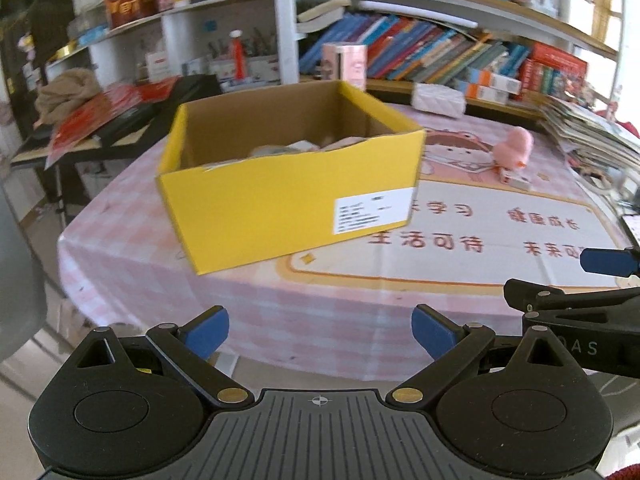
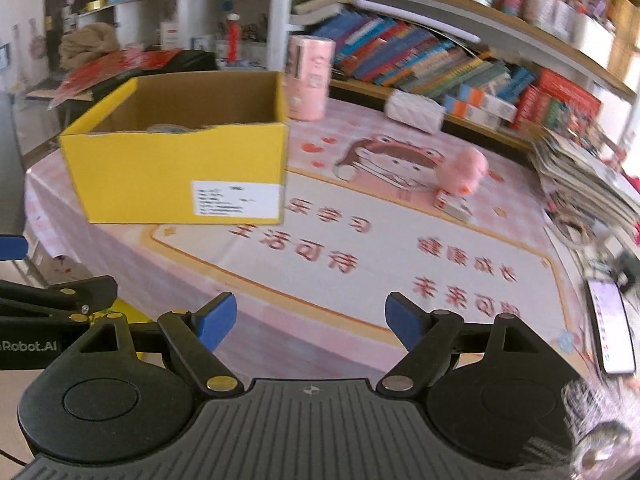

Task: Organize objects
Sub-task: 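Withdraw both tools from the yellow box toward the remaining pink pig, then move both open tools toward the pink plush chick and small white box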

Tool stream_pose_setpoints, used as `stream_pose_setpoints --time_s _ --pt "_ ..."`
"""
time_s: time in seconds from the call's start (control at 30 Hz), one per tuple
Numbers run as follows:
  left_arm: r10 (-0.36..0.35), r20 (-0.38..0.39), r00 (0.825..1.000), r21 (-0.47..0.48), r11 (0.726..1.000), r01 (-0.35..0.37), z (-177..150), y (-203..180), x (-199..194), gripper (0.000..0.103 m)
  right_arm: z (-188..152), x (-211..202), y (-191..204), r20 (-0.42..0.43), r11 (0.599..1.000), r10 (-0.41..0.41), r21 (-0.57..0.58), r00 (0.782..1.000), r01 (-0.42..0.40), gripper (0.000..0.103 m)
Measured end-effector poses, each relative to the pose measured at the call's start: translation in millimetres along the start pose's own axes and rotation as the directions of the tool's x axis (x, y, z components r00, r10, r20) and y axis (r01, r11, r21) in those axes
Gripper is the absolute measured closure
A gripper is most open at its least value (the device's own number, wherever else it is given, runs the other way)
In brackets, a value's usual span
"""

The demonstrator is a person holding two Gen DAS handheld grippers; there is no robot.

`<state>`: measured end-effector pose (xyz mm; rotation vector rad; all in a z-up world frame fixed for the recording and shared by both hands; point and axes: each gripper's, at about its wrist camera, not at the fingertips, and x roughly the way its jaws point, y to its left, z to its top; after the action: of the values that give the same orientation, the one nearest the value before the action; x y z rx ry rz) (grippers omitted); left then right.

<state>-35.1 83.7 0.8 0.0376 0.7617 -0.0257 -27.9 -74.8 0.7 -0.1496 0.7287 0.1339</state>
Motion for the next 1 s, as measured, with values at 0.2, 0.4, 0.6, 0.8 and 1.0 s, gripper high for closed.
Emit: stream_pose_setpoints --time_s 0.2,0.4,0.6,0.8,1.0 --pt "-0.061 -0.003 0.998 0.056 0.997 0.061 7.4 -20.8 9.4 0.004 -5.9 -2.1 -21.0 -0.013 0.996 -0.066 0.054 0.998 0.067 0.022" --pt "-0.117 0.001 0.993 0.107 0.987 0.116 16.2 -42.3 16.9 0.004 -8.6 -2.4 -43.3 -0.026 0.986 -0.126 0.105 0.992 0.128 0.022" --pt "-0.15 0.007 0.989 0.139 0.979 0.148 25.1 -58.5 22.6 0.004 -6.6 -0.8 -61.1 -0.032 0.977 -0.168 0.129 0.985 0.171 0.022" --pt "-0.148 0.016 0.989 0.17 0.975 0.143 34.2 -69.8 28.0 0.004 -0.4 5.1 -72.9 -0.021 0.975 -0.167 0.147 0.986 0.168 0.022" --pt "-0.141 -0.001 0.99 0.168 0.976 0.139 39.0 -77.8 38.7 0.004 2.5 15.1 -82.4 -0.034 0.976 -0.154 0.151 0.988 0.157 0.022"
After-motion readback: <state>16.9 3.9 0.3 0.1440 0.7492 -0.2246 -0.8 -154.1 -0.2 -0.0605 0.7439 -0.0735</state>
